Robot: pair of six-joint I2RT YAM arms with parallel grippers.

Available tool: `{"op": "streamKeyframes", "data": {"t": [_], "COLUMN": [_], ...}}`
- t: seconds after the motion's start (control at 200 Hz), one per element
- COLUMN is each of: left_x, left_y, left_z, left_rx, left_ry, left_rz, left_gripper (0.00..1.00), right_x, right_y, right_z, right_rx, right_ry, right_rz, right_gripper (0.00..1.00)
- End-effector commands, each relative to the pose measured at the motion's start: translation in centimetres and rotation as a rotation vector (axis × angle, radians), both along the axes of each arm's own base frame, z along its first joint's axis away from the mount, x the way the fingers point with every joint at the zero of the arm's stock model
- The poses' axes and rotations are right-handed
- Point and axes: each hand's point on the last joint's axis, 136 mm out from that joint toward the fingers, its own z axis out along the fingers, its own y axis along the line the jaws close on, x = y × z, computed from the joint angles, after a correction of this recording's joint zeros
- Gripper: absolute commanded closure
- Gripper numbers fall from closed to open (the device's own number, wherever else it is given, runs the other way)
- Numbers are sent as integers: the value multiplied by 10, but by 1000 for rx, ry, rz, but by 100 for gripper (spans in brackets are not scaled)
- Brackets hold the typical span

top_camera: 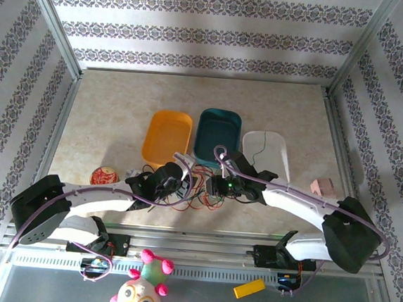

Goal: Untangle the cables

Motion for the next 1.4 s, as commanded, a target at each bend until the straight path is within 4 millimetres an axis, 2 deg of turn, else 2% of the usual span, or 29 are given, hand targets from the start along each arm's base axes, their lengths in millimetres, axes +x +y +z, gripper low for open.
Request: {"op": "streamKeyframes", "data": {"t": [0.0, 0.22, 0.33, 0.5, 0.8, 0.984, 1.194, 1.334, 1.394], "left_x": [-2, -4, -4, -5, -4, -3, -6, -7, -10], "left_y": [-1, -4, -6, -10, -12, -7, -2, 1, -4], "left_z": [-2, -4, -4, -4, -12, -25, -39, -39, -31], "left_rx": [5, 2, 1, -5, 2, 21, 38, 47, 29], "left_ry": [2, 13, 14, 21, 34, 49, 74, 74, 67], "left_rz": [-3, -17, -20, -35, -35, -10, 6, 5, -26], "left_gripper": [65, 65, 65, 65, 65, 66, 66, 66, 62], "right_x": [-7, -5, -2, 5, 11, 19, 39, 43, 42], "right_y": [2, 4, 2, 0, 3, -12, -54, -67, -68], "right_z": [-7, -2, 6, 35, 102, 134, 152, 152, 147], "right_rx": [-9, 3, 4, 22, 168, 233, 271, 321, 314], "right_ry": [13, 2, -28, -88, -195, -264, -362, -335, -313], "right_rz": [31, 39, 26, 23, 27, -40, -263, -329, -333], "right_gripper": [63, 87, 93, 94, 96, 98, 100, 100, 100]}}
